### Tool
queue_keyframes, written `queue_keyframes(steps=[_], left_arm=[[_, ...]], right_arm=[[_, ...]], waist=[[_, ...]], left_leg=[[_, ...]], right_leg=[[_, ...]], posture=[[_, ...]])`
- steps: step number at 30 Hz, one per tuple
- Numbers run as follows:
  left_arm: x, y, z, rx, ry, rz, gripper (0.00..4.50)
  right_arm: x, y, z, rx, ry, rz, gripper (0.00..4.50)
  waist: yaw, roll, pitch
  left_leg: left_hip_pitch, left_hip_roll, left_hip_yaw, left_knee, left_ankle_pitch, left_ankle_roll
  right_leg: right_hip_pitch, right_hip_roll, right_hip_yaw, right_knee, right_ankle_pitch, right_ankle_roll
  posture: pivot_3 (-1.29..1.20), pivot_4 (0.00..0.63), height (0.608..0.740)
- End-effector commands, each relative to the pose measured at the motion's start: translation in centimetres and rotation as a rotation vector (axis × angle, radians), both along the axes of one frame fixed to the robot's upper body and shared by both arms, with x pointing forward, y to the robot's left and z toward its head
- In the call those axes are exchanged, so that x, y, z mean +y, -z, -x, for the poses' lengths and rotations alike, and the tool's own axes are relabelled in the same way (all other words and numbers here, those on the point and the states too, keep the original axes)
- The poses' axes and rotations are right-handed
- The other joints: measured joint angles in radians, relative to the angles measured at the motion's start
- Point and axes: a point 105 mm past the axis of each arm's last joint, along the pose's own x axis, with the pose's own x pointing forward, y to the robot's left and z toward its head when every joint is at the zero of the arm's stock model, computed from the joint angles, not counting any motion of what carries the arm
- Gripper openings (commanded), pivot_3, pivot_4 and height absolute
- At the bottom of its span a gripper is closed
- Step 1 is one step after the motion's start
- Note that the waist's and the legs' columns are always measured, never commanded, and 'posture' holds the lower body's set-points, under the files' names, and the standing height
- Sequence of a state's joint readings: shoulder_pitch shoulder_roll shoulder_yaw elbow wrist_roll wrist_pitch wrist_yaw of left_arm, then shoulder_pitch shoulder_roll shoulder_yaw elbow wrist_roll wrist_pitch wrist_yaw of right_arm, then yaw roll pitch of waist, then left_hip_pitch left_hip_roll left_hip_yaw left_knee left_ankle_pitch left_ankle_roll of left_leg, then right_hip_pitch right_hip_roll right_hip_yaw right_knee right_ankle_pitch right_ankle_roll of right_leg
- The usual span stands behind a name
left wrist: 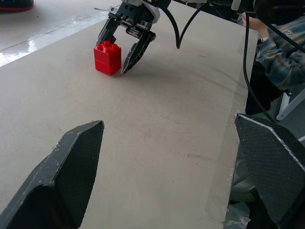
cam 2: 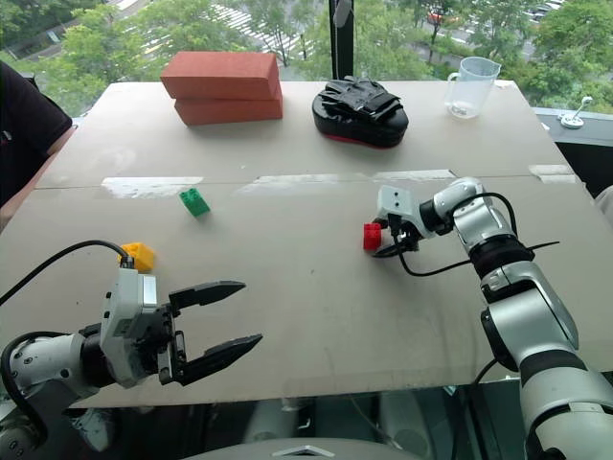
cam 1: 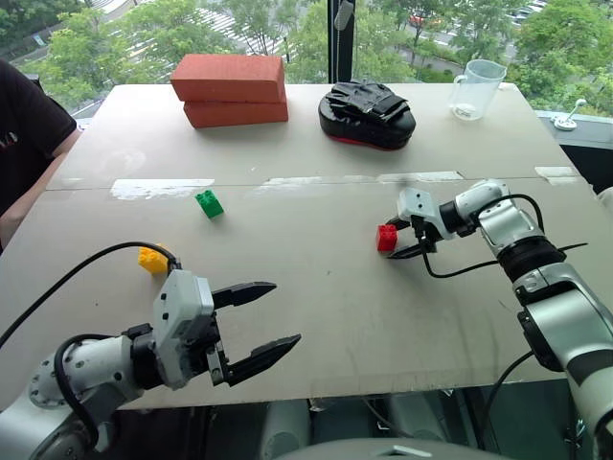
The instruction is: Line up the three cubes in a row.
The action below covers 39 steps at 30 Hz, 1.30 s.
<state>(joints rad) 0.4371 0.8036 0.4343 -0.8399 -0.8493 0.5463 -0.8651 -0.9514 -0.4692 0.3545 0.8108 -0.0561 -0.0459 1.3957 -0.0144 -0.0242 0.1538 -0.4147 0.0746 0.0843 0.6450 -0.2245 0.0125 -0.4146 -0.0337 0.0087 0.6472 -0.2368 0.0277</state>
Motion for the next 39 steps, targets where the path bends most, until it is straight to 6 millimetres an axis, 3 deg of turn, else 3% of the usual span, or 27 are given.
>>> queue_keyframes(steps=[1, 8, 17, 18, 21, 27, 35, 39], left_arm=[[0.2, -0.7, -0.1, -0.044, -0.021, 0.002, 4.50], [0.6, -0.5, -0.8, -0.055, -0.081, 0.025, 4.50], [2.5, -0.1, -2.7, -0.084, -0.233, 0.055, 4.50], [3.3, -0.2, -3.5, -0.104, -0.307, 0.066, 4.50], [8.1, 0.3, -6.3, -0.169, -0.734, 0.050, 4.50], [12.4, 1.4, -7.5, -0.094, -1.095, 0.059, 4.50], [12.6, -3.0, -13.8, -0.134, -1.248, 0.084, 4.50], [12.6, -2.8, -16.2, -0.076, -1.393, 0.029, 4.50]], right_arm=[[0.2, -1.7, -0.5, -0.055, -0.026, -0.011, 4.39], [0.4, -3.5, 0.0, -0.103, -0.033, -0.074, 4.39], [-0.8, -5.6, 2.6, -0.152, 0.025, -0.208, 4.39], [-0.7, -6.1, 3.2, -0.155, 0.026, -0.254, 4.39], [0.3, -8.7, 6.7, -0.150, 0.026, -0.509, 4.39], [1.7, -9.8, 10.7, -0.175, 0.052, -0.657, 4.39], [2.2, -9.6, 10.9, -0.193, 0.103, -0.664, 4.39], [1.6, -10.0, 10.6, -0.221, 0.122, -0.654, 4.39]], waist=[[0.000, 0.000, 0.000], [0.000, 0.000, 0.000], [0.004, 0.000, 0.000], [0.004, 0.000, 0.000], [0.008, -0.001, -0.001], [0.004, -0.003, -0.001], [0.025, -0.010, -0.002], [0.026, -0.010, -0.002]], left_leg=[[0.000, 0.000, 0.000, 0.000, 0.000, 0.000], [0.000, 0.000, 0.000, 0.000, 0.000, 0.000], [0.000, 0.000, 0.000, 0.000, 0.000, 0.000], [0.000, 0.000, 0.000, 0.000, 0.000, 0.000], [0.000, 0.000, -0.001, -0.001, 0.000, 0.000], [0.000, 0.000, -0.003, 0.001, 0.000, 0.000], [0.001, -0.001, -0.006, 0.008, 0.000, 0.000], [0.001, -0.002, -0.005, 0.008, 0.000, 0.000]], right_leg=[[0.000, 0.000, 0.000, 0.000, 0.000, 0.000], [0.000, 0.000, 0.000, 0.000, 0.000, 0.000], [0.000, 0.000, 0.000, 0.000, 0.000, 0.000], [0.000, 0.000, 0.000, 0.000, 0.000, 0.000], [0.000, 0.000, -0.001, 0.000, 0.000, 0.000], [0.001, 0.000, -0.001, 0.003, 0.001, 0.003], [0.002, 0.000, -0.001, 0.010, 0.000, 0.000], [0.002, 0.001, 0.000, 0.010, 0.000, 0.001]], posture=[[0.00, 0.150, 0.740], [0.00, 0.150, 0.740], [0.00, 0.150, 0.740], [0.00, 0.150, 0.740], [0.00, 0.150, 0.740], [0.00, 0.150, 0.740], [0.00, 0.150, 0.740], [0.00, 0.150, 0.740]])
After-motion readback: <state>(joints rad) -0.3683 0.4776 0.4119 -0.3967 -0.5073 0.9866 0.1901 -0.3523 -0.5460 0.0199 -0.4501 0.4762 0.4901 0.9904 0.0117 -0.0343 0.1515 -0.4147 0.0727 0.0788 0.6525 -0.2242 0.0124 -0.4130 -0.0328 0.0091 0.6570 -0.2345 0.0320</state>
